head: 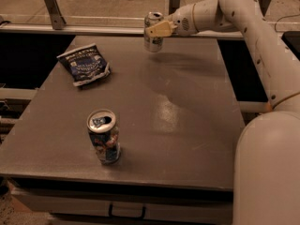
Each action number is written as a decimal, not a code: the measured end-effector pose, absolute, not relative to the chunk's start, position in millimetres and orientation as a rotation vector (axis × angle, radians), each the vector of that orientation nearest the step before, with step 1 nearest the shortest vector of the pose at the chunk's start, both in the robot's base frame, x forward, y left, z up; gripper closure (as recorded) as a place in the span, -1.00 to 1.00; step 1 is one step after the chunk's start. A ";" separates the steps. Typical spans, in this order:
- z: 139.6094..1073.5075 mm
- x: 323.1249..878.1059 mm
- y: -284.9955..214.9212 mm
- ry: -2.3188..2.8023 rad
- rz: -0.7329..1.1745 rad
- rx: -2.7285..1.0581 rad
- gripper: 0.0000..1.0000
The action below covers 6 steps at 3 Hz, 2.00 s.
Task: Move 7up can near blue chip bag
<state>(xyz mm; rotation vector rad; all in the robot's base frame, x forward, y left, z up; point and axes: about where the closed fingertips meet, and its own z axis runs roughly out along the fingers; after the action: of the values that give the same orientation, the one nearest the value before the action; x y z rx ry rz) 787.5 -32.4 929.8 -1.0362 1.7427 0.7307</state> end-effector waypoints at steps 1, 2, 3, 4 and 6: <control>920.9 779.7 -17.7 1.745 0.777 -1.079 1.00; 910.5 756.6 12.5 1.727 0.878 -1.121 1.00; 892.6 728.9 51.1 1.711 0.988 -1.193 1.00; 881.9 707.0 80.6 1.691 1.073 -1.251 1.00; 883.0 706.1 81.9 1.690 1.077 -1.253 0.19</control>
Offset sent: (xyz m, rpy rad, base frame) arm -0.0805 0.0991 -0.0577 0.0704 0.1672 0.2627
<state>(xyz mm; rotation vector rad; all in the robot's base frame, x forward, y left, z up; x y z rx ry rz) 706.1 81.9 883.0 -1.2531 1.6901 1.0772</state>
